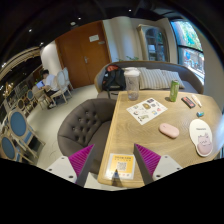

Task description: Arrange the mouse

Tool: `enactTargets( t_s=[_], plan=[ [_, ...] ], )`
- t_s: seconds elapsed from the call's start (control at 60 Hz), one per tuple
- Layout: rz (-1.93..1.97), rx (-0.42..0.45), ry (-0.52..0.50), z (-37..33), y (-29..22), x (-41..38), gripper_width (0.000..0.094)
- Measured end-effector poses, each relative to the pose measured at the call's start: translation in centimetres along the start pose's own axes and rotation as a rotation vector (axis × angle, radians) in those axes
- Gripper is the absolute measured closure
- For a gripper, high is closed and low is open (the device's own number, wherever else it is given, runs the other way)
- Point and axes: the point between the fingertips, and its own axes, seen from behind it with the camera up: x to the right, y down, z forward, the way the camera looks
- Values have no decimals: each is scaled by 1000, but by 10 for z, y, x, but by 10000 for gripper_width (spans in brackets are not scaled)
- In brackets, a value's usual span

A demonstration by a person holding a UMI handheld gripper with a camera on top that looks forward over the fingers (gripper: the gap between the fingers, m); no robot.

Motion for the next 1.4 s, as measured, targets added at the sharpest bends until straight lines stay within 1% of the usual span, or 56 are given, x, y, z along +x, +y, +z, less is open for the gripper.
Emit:
enactTargets(
  t_s=[0.017,0.033,0.05,0.183,0.283,0.55,0.7,0.783,0.9,0.917,0.933,0.983,1.133,1.317,1.367,1.4],
  plan=[
    [3,-3,6,0,2,2,129],
    [6,-5,10,0,3,3,76],
    [10,-6,14,1,5,5,129],
    [28,-26,63,8,29,31,131],
    [32,-24,87,9,32,54,134],
    [20,7,247,27,27,176,139],
    [-8,-5,306,53,30,239,141],
    [-24,-3,295,74,30,257,141],
    [-81,-26,263,105,34,272,143],
    [-92,-24,259,107,34,274,103],
    [-90,2,248,110,28,273,145],
    [-78,16,236,117,23,277,137],
    [-52,20,202,135,8,285,142],
    [-44,31,217,161,-17,300,144],
    [-35,35,221,168,-24,304,160],
    [-32,36,228,172,-27,306,194]
  ],
)
